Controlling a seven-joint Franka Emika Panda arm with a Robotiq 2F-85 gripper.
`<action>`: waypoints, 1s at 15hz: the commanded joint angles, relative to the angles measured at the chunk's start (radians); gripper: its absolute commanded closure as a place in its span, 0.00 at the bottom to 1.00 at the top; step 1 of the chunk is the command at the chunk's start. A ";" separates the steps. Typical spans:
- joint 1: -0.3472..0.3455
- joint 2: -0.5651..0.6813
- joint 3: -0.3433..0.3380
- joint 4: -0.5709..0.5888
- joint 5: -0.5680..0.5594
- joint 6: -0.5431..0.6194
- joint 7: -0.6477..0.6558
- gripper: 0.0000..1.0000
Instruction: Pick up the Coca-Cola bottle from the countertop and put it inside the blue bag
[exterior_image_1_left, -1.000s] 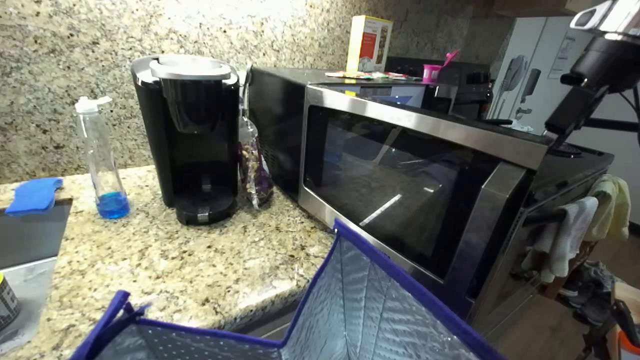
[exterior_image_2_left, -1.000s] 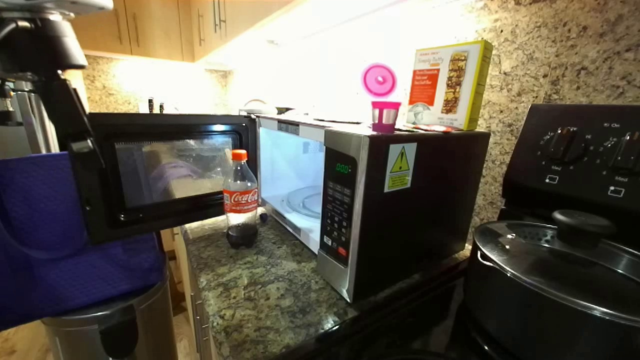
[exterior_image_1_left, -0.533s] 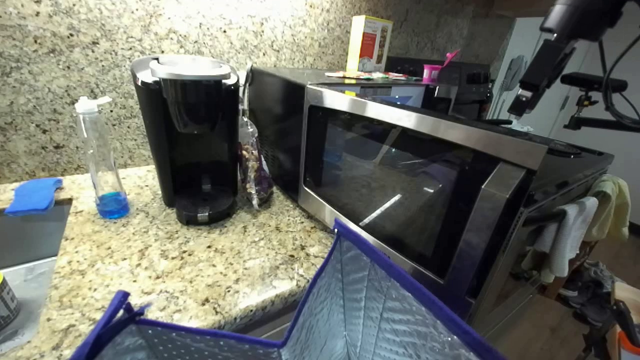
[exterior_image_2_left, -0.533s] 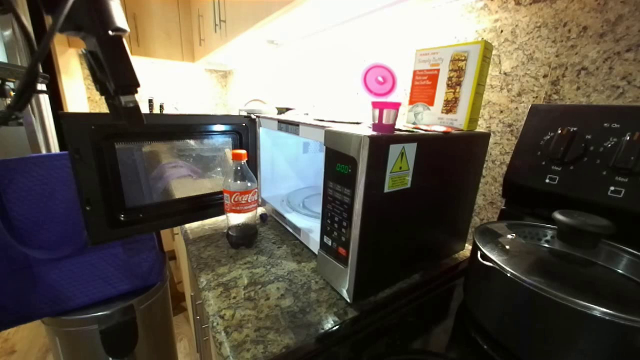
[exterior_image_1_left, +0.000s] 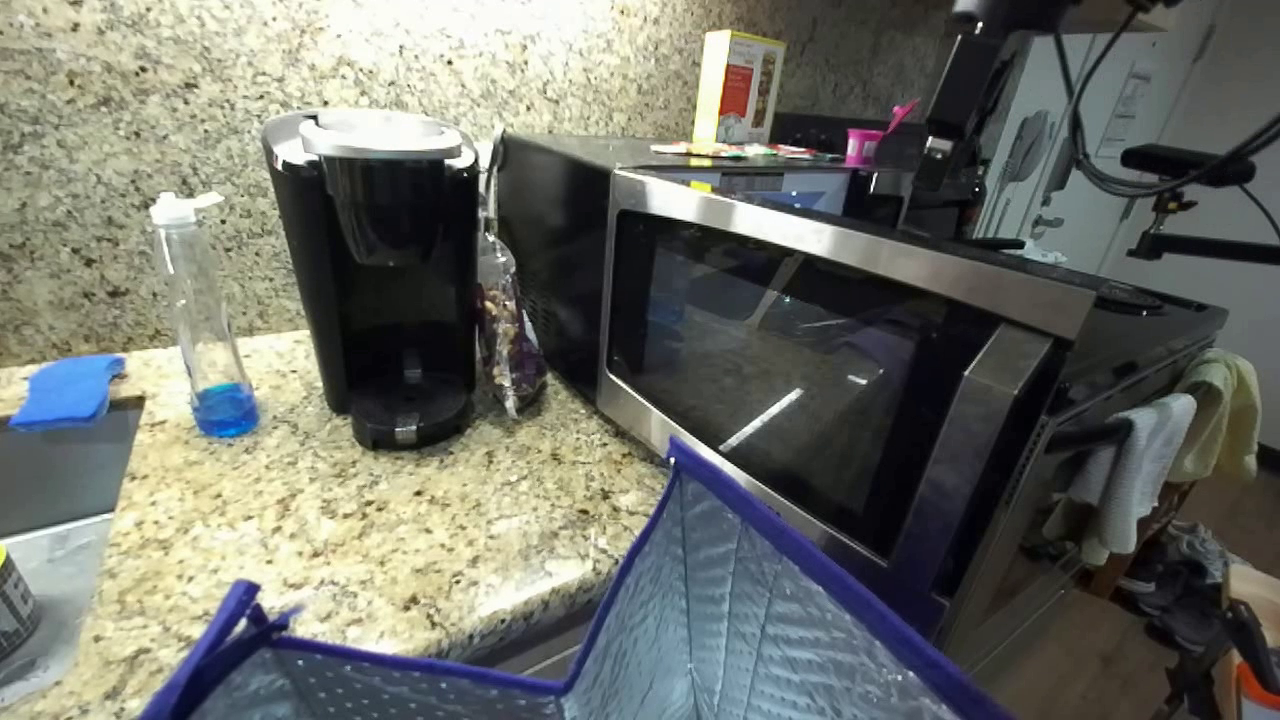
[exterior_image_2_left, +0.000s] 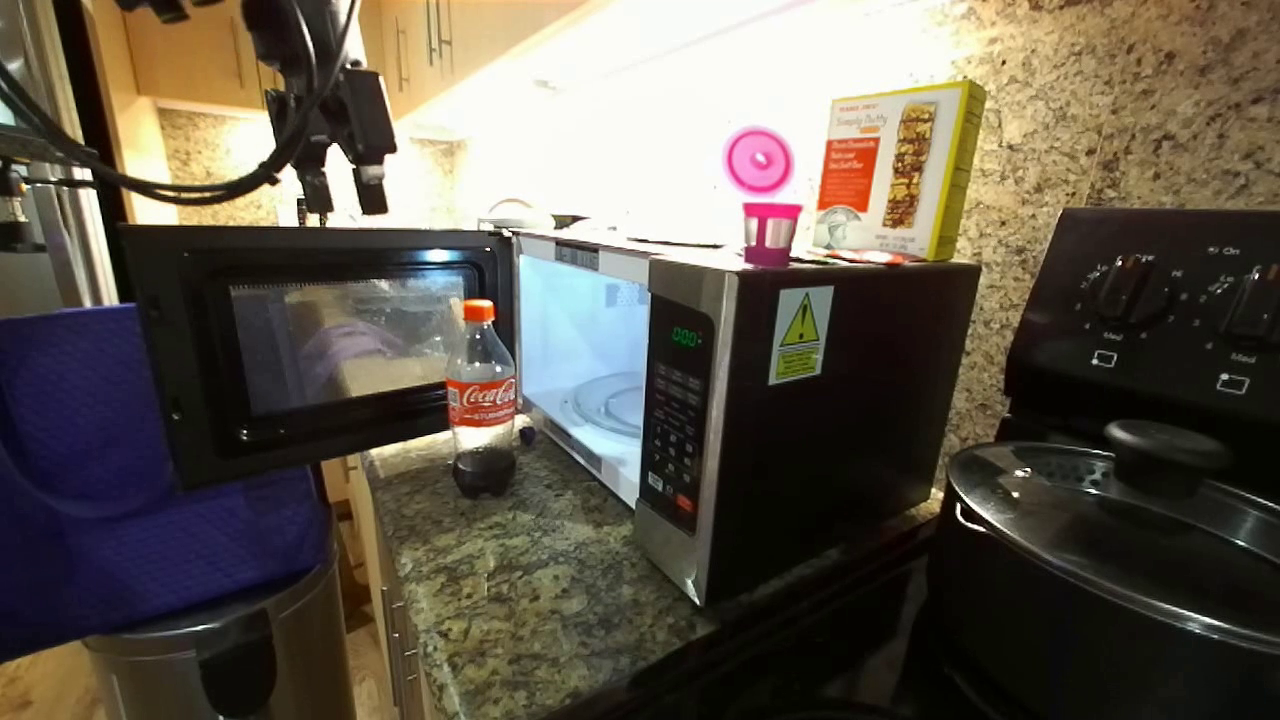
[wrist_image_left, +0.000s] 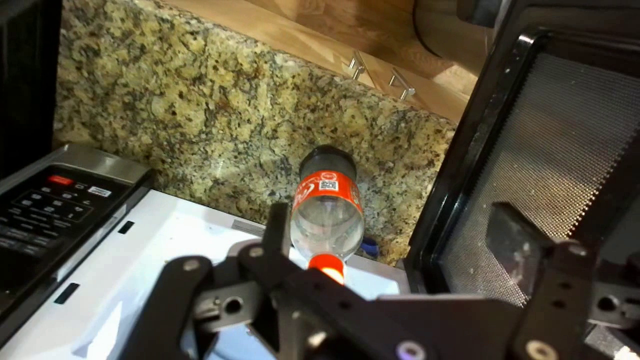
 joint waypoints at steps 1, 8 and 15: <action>0.002 0.158 0.006 0.155 -0.023 -0.067 -0.041 0.00; -0.020 0.352 -0.024 0.279 -0.063 -0.015 -0.102 0.00; -0.027 0.457 -0.031 0.353 -0.007 0.011 -0.238 0.00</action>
